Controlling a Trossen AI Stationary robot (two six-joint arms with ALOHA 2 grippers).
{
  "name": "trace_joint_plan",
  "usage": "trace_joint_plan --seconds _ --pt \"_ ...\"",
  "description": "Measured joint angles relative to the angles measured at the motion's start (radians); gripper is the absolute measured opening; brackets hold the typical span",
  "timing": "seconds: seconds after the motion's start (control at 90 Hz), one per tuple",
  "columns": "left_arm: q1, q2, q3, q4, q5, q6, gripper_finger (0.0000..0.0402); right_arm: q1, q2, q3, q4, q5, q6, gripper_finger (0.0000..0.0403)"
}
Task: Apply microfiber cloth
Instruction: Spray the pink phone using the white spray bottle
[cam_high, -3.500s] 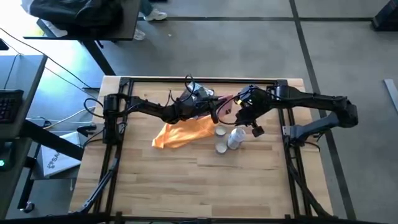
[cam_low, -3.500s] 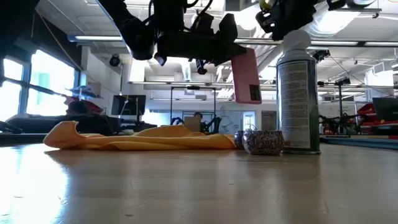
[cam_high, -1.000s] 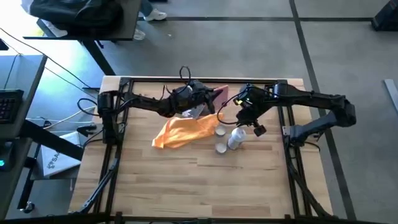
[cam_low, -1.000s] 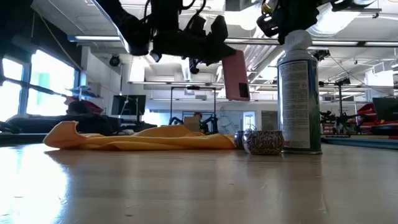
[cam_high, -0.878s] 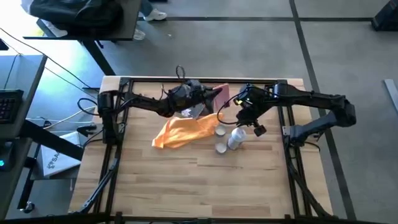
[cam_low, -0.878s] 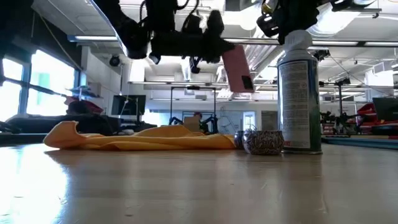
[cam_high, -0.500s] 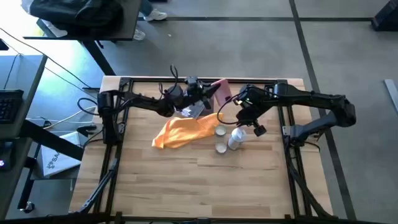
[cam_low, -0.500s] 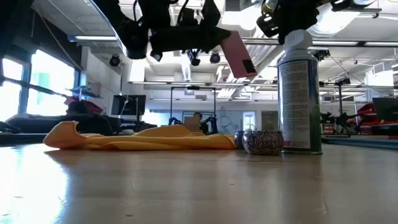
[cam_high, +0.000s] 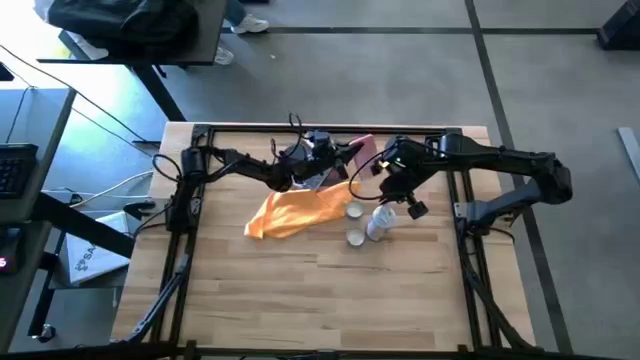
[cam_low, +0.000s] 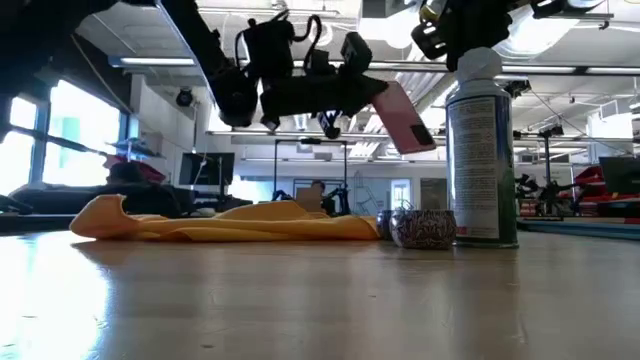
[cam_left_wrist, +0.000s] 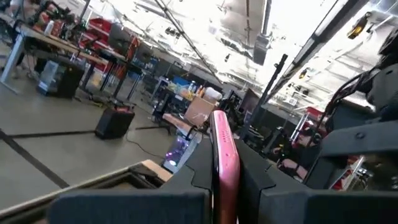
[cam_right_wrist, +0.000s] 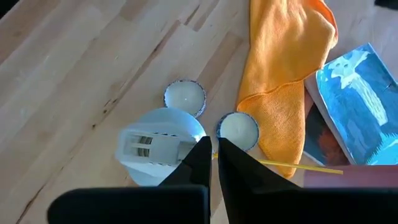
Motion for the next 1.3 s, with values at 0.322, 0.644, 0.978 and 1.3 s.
trace_joint_plan --seconds 0.322,0.644,0.978,1.3 --pt "-0.080 0.005 -0.001 -0.072 -0.008 0.031 0.0006 0.000 0.000 0.000 0.000 0.000 0.008 0.0000" --pt "-0.114 -0.034 -0.019 -0.082 -0.074 0.097 0.0006 0.000 0.000 0.000 -0.002 0.001 0.042 0.0000" --pt "-0.152 -0.120 -0.073 -0.177 -0.150 0.167 0.0006 0.000 0.011 0.002 -0.009 0.000 0.051 0.0000" --pt "-0.157 -0.122 -0.075 -0.416 -0.162 0.025 0.0006 0.000 0.011 0.002 -0.010 0.002 0.051 0.0000"
